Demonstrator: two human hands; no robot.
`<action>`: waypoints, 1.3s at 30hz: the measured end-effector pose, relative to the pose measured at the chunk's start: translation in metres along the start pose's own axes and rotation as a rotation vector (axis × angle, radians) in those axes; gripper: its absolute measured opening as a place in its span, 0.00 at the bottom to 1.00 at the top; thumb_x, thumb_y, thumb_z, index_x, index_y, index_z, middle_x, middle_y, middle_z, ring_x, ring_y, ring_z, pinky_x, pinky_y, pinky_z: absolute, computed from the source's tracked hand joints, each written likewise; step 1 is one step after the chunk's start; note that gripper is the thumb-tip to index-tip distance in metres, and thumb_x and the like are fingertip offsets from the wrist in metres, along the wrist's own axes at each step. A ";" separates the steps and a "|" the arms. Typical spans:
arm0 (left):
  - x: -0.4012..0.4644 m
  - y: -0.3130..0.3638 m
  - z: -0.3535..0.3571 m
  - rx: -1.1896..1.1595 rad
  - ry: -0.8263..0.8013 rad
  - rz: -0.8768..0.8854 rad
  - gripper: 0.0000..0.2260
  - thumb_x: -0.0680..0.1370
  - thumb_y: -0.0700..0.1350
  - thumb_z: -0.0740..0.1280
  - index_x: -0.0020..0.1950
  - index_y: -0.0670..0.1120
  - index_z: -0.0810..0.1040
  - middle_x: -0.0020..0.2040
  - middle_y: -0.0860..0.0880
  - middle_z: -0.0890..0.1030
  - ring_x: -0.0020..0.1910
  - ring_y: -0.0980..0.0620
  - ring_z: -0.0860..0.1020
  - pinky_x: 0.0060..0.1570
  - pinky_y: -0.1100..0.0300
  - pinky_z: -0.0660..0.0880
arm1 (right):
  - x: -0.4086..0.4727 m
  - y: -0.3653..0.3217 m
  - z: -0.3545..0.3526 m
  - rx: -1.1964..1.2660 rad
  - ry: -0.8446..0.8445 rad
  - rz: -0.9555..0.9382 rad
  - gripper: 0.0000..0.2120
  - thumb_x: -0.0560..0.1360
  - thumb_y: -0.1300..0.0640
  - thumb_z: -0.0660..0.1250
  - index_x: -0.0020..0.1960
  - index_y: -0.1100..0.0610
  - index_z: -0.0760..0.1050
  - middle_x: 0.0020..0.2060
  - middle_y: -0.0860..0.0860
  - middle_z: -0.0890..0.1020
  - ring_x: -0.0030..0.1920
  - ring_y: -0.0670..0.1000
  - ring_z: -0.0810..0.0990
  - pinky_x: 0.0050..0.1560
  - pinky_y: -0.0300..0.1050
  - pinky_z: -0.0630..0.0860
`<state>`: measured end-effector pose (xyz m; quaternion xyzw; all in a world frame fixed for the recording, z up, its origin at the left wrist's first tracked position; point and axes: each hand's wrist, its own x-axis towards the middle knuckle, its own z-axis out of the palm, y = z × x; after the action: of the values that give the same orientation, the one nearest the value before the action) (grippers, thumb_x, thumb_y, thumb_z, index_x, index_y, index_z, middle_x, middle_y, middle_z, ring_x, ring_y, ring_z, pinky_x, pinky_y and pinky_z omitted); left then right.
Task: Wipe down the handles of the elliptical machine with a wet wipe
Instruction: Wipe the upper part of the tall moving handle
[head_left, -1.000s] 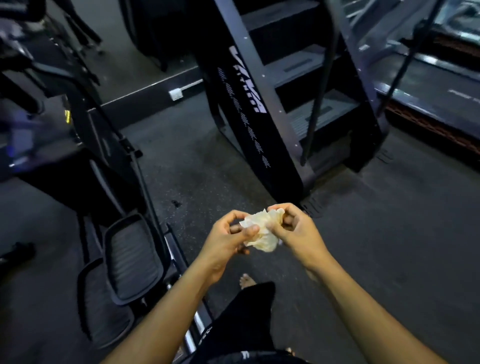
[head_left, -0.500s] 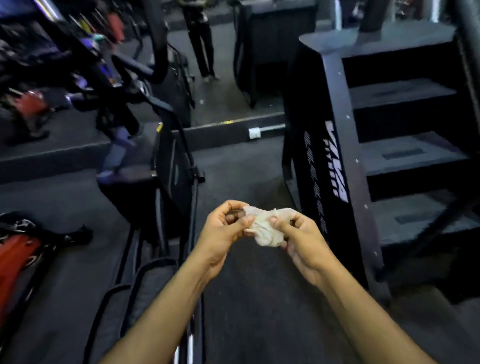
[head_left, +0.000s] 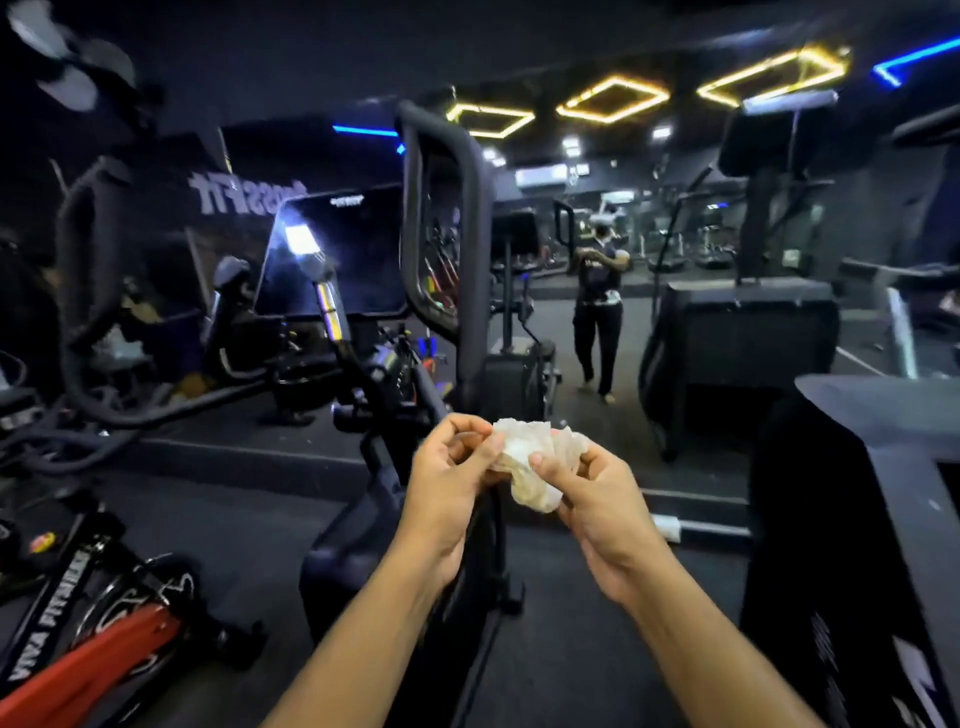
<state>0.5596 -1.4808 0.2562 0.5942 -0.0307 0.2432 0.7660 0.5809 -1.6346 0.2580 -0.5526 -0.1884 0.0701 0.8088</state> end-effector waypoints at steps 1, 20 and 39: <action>0.019 0.008 0.003 0.000 0.013 0.039 0.03 0.80 0.37 0.71 0.49 0.44 0.79 0.44 0.41 0.81 0.45 0.42 0.80 0.49 0.48 0.78 | 0.022 -0.007 0.004 -0.003 -0.010 -0.030 0.10 0.78 0.62 0.71 0.58 0.61 0.81 0.51 0.60 0.86 0.56 0.62 0.84 0.59 0.57 0.80; 0.258 0.122 -0.087 -0.007 0.029 0.426 0.07 0.80 0.34 0.70 0.48 0.46 0.83 0.41 0.48 0.84 0.39 0.53 0.81 0.45 0.57 0.79 | 0.252 -0.074 0.168 -0.173 -0.100 -0.377 0.08 0.75 0.61 0.75 0.54 0.60 0.81 0.46 0.59 0.87 0.49 0.62 0.86 0.48 0.55 0.83; 0.391 0.145 -0.011 0.170 -0.123 0.195 0.08 0.80 0.36 0.68 0.54 0.47 0.73 0.35 0.45 0.77 0.26 0.52 0.73 0.25 0.60 0.71 | 0.427 -0.250 0.200 -1.385 0.146 -1.415 0.10 0.74 0.66 0.68 0.53 0.60 0.82 0.55 0.57 0.81 0.54 0.62 0.81 0.54 0.52 0.77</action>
<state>0.8412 -1.3138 0.5140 0.6649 -0.1148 0.2814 0.6823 0.8732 -1.4183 0.6485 -0.6663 -0.4240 -0.5886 0.1726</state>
